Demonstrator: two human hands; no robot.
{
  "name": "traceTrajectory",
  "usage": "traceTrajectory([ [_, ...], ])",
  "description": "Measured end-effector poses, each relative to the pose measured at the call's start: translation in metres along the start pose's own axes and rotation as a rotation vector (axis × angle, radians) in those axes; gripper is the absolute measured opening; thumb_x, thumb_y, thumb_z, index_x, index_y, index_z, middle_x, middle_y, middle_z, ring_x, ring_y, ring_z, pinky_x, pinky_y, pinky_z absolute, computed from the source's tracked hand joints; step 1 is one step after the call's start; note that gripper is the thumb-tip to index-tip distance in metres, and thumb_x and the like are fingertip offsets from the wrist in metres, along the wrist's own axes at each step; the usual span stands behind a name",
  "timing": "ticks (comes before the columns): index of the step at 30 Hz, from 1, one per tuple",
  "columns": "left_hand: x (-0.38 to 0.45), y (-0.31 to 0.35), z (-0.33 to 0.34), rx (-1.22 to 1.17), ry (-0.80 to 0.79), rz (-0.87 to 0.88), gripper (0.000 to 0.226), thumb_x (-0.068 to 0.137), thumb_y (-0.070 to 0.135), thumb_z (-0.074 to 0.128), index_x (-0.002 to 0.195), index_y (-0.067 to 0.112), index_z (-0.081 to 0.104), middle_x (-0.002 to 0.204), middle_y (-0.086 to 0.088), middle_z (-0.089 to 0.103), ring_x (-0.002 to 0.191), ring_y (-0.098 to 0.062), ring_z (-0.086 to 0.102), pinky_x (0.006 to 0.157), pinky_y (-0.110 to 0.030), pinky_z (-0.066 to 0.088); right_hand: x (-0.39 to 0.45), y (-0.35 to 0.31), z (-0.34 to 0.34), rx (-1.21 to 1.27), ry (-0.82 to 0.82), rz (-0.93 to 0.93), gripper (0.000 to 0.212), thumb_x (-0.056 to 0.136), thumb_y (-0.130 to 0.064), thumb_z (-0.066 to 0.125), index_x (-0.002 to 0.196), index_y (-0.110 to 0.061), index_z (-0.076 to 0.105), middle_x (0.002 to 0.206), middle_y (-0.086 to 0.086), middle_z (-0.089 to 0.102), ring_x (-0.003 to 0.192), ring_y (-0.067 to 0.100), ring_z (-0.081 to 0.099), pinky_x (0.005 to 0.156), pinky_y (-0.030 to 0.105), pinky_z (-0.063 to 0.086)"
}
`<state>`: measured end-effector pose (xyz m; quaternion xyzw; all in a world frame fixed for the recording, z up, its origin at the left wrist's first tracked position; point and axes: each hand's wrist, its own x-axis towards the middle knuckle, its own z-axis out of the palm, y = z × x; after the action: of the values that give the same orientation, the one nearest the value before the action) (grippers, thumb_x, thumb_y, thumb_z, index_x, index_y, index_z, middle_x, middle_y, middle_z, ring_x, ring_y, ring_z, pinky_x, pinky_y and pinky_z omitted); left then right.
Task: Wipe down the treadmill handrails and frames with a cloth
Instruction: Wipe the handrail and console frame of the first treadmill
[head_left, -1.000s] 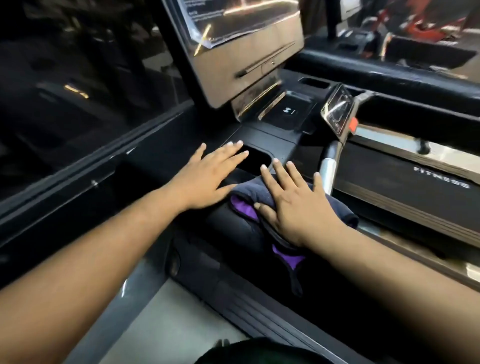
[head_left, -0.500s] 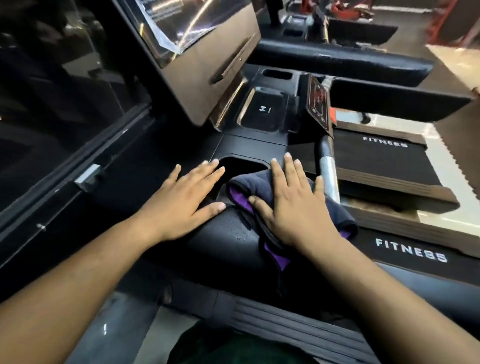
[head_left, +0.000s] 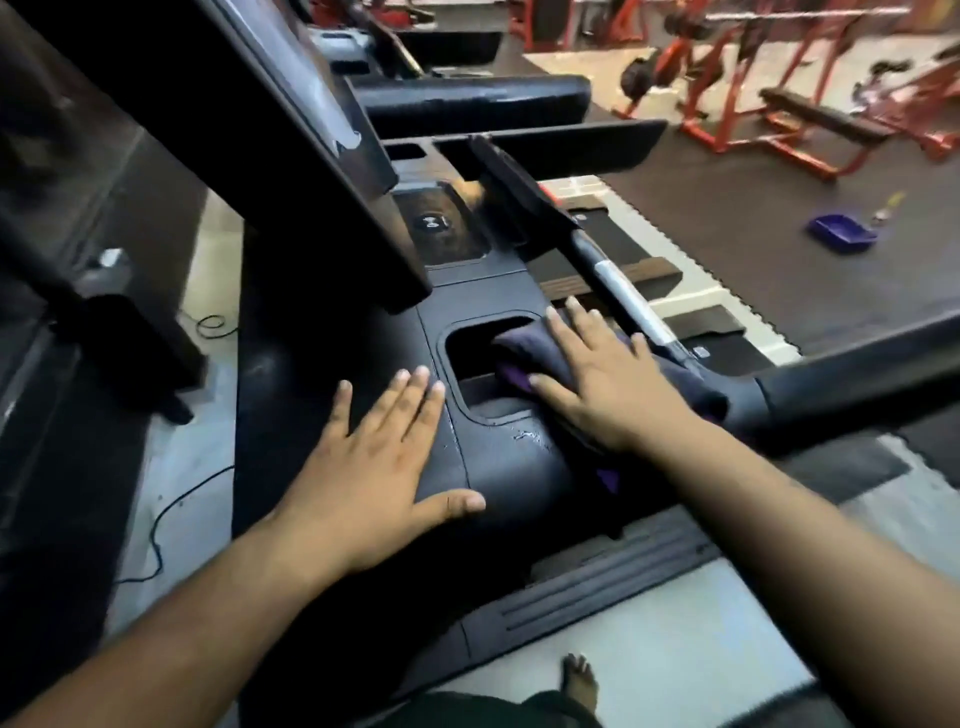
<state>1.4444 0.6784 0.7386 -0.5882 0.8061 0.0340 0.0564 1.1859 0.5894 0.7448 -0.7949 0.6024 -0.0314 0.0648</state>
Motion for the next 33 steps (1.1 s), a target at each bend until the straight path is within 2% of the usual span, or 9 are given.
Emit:
traceTrajectory([
  [4, -0.006, -0.023, -0.005, 0.020, -0.031, 0.025, 0.127, 0.060, 0.099, -0.017, 0.157, 0.018, -0.031, 0.163, 0.000, -0.039, 0.149, -0.013, -0.037, 0.123, -0.053, -0.020, -0.015, -0.072, 0.020, -0.049, 0.059, -0.058, 0.087, 0.089, -0.072, 0.014, 0.161, -0.025, 0.029, 0.170, -0.006, 0.023, 0.158, 0.018, 0.007, 0.125, 0.056, -0.001],
  [8, -0.014, -0.034, -0.005, -0.023, -0.021, 0.061, 0.129, 0.057, 0.099, -0.019, 0.155, 0.017, -0.033, 0.161, 0.002, -0.043, 0.146, -0.011, -0.041, 0.122, -0.051, -0.023, -0.039, -0.022, 0.012, 0.008, 0.086, -0.232, 0.079, 0.089, -0.075, 0.028, 0.154, -0.031, 0.043, 0.157, -0.015, 0.046, 0.154, 0.008, 0.025, 0.127, 0.049, 0.006],
  [11, -0.018, -0.035, -0.002, -0.022, 0.016, 0.096, 0.129, 0.055, 0.098, -0.027, 0.155, 0.017, -0.033, 0.160, 0.001, -0.043, 0.145, -0.012, -0.043, 0.121, -0.051, -0.024, -0.038, -0.039, 0.013, -0.081, 0.136, -0.063, 0.070, 0.090, -0.075, 0.026, 0.128, -0.030, 0.064, 0.135, -0.011, 0.064, 0.143, 0.011, 0.041, 0.122, 0.053, 0.018],
  [13, -0.019, -0.036, 0.001, -0.004, 0.025, 0.118, 0.131, 0.054, 0.097, -0.031, 0.156, 0.015, -0.031, 0.162, -0.002, -0.040, 0.147, -0.014, -0.040, 0.122, -0.051, -0.023, -0.036, -0.082, 0.026, -0.090, 0.161, 0.063, 0.071, 0.090, -0.070, 0.015, 0.110, -0.025, 0.066, 0.120, -0.004, 0.069, 0.130, 0.017, 0.052, 0.120, 0.051, 0.018],
  [16, -0.020, -0.037, 0.004, 0.007, 0.041, 0.126, 0.134, 0.053, 0.097, -0.033, 0.156, 0.012, -0.030, 0.163, -0.003, -0.038, 0.149, -0.016, -0.038, 0.123, -0.052, -0.022, -0.045, -0.101, 0.031, 0.000, 0.218, 0.076, 0.072, 0.091, -0.064, 0.012, 0.117, -0.021, 0.064, 0.125, 0.000, 0.067, 0.130, 0.021, 0.051, 0.120, 0.052, 0.017],
  [21, -0.018, -0.038, 0.003, -0.059, 0.063, 0.105, 0.134, 0.049, 0.097, -0.034, 0.153, 0.012, -0.036, 0.159, -0.004, -0.045, 0.146, -0.016, -0.043, 0.122, -0.049, -0.024, -0.072, -0.044, 0.033, -0.123, 0.190, -0.265, 0.071, 0.099, -0.063, 0.035, 0.157, -0.024, 0.038, 0.161, -0.006, 0.042, 0.152, 0.016, 0.031, 0.124, 0.050, 0.018],
  [24, -0.020, -0.041, 0.000, -0.148, 0.102, 0.091, 0.133, 0.051, 0.100, -0.029, 0.155, 0.016, -0.033, 0.161, 0.000, -0.042, 0.148, -0.013, -0.040, 0.122, -0.046, -0.024, -0.063, -0.083, 0.037, -0.074, 0.216, -0.135, 0.074, 0.096, -0.062, 0.032, 0.159, -0.024, 0.036, 0.162, -0.003, 0.040, 0.150, 0.019, 0.036, 0.122, 0.055, 0.016],
  [29, -0.020, -0.062, -0.004, -0.118, 0.177, 0.088, 0.133, 0.058, 0.100, -0.022, 0.159, 0.014, -0.021, 0.166, 0.000, -0.030, 0.153, -0.014, -0.028, 0.124, -0.051, -0.017, -0.008, -0.131, 0.016, 0.044, 0.081, -0.016, 0.072, 0.104, -0.057, 0.036, 0.165, -0.028, 0.013, 0.173, -0.005, 0.007, 0.157, 0.015, 0.015, 0.121, 0.051, 0.015],
  [33, -0.018, -0.084, 0.001, -0.104, 0.189, 0.111, 0.135, 0.058, 0.100, -0.021, 0.162, 0.014, -0.013, 0.169, -0.002, -0.022, 0.156, -0.015, -0.020, 0.125, -0.055, -0.012, -0.026, -0.153, 0.028, 0.014, 0.094, 0.000, 0.071, 0.099, -0.064, 0.023, 0.164, -0.035, 0.015, 0.172, -0.011, 0.007, 0.158, 0.015, 0.009, 0.124, 0.055, 0.014],
])
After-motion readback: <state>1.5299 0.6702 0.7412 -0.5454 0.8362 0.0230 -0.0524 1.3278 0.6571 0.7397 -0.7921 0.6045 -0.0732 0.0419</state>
